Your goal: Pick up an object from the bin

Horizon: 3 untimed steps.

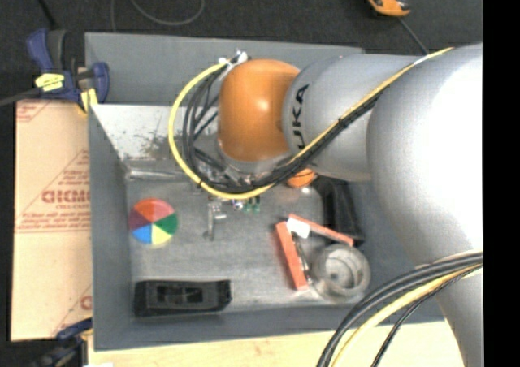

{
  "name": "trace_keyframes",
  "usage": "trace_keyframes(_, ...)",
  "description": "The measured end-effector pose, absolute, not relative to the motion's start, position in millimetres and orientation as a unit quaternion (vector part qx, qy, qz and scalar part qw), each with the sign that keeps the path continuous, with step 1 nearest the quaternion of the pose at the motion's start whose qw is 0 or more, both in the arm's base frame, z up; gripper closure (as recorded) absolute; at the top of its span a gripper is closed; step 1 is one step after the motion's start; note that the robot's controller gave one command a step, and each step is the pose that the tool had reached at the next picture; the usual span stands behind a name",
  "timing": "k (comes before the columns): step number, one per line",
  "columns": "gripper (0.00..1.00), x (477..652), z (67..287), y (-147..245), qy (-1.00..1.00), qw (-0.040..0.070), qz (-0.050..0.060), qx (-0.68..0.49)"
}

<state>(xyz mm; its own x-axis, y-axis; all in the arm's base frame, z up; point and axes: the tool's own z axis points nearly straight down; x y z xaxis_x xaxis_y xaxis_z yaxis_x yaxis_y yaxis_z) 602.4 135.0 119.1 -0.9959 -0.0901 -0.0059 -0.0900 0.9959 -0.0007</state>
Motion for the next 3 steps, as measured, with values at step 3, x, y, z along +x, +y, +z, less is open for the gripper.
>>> trace_keyframes(3, 0.0, 631.7, 77, 212, 0.997, 0.004, 0.002, 0.077)
